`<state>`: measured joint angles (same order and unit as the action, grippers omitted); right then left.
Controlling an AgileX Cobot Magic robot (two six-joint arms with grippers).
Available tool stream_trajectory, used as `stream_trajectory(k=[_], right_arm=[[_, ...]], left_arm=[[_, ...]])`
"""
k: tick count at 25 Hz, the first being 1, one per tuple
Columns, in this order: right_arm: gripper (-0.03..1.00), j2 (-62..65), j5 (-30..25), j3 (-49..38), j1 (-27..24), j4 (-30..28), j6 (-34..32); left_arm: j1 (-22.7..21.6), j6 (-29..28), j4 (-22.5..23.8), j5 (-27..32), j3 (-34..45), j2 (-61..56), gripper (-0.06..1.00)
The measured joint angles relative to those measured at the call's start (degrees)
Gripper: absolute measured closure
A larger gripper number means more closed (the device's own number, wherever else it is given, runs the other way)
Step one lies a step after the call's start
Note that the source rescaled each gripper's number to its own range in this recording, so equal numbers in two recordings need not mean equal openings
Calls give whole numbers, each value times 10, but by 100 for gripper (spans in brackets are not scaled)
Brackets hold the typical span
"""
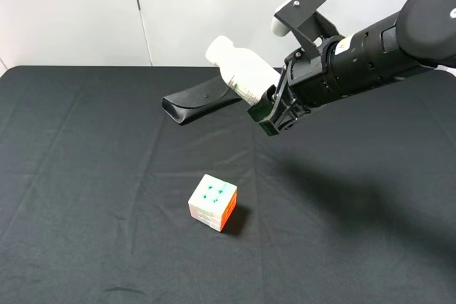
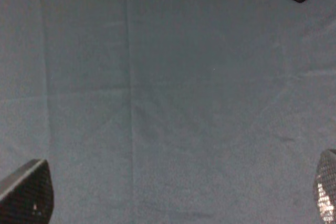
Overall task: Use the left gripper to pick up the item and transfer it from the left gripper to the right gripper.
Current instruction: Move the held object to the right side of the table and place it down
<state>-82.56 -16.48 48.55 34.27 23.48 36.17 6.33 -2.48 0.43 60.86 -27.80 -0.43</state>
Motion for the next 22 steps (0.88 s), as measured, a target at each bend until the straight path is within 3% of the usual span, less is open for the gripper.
stream_trajectory(k=[7,14,17,22], right_arm=[[87,0,-123,28,0,-45,-97],[87,0,-194,49,-11,-180,-300],[87,0,-220,49,-49,-192,-336],[87,-4,-233,50,-144,-195,-332]], left_arm=[[0,1,0,0,0,0,-5],[-4,1,0,0,0,0,-5],[-29,1,0,0,0,0,-5],[-78,1,0,0,0,0,-4]])
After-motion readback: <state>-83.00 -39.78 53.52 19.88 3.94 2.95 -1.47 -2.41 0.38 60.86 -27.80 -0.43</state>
